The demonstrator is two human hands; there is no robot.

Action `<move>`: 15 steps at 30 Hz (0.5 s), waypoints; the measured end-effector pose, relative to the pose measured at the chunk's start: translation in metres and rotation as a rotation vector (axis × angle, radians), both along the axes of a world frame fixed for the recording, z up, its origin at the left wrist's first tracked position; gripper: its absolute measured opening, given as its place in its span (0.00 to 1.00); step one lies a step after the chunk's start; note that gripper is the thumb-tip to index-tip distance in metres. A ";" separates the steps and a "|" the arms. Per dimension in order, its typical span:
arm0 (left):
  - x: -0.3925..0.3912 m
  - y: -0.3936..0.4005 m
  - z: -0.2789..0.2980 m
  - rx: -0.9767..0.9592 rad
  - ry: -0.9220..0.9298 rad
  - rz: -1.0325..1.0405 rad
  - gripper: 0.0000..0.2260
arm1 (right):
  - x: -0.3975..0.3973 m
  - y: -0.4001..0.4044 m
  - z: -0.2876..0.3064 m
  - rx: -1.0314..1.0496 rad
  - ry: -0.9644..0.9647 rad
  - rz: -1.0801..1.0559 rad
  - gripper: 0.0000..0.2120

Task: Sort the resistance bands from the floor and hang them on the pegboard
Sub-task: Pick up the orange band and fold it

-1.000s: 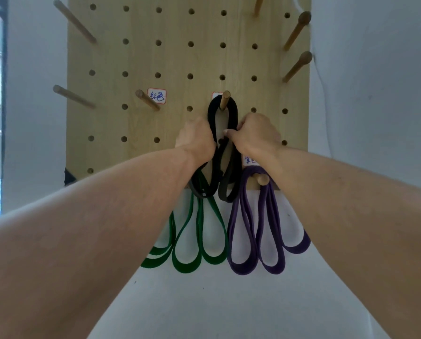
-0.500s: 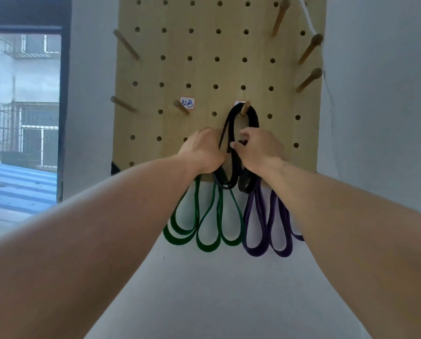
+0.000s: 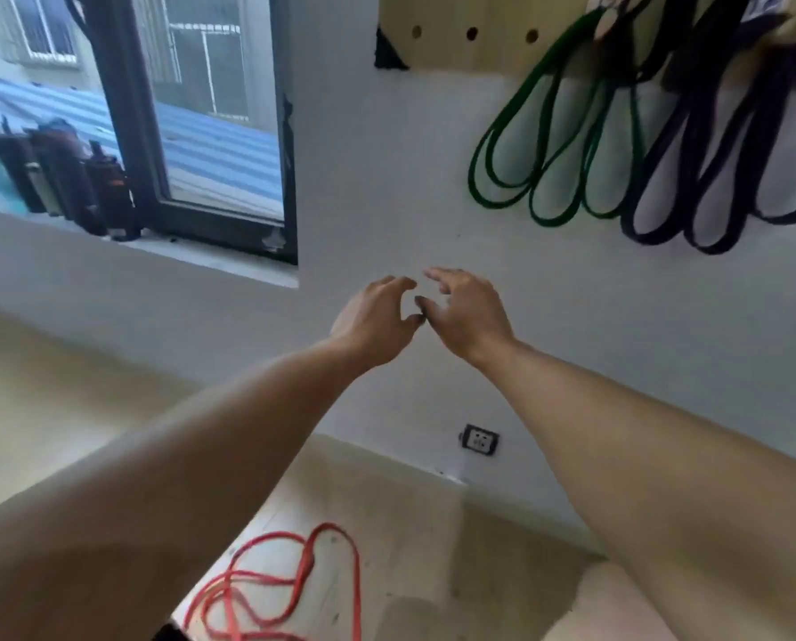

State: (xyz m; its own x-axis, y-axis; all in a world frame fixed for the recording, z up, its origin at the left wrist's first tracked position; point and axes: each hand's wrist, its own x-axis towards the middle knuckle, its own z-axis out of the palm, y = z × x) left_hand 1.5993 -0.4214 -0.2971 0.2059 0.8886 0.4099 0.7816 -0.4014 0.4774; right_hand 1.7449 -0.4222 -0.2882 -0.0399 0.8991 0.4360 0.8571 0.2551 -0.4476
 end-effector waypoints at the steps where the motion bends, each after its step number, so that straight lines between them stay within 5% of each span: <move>1: -0.010 -0.004 -0.029 -0.091 0.016 0.027 0.26 | -0.012 -0.004 -0.024 -0.088 -0.021 0.015 0.24; 8: -0.075 -0.036 -0.227 -0.584 0.073 0.125 0.32 | -0.073 -0.027 -0.215 -0.527 -0.067 0.106 0.26; 15: -0.129 -0.059 -0.358 -0.933 0.045 0.300 0.30 | -0.106 -0.025 -0.366 -0.842 -0.023 0.164 0.25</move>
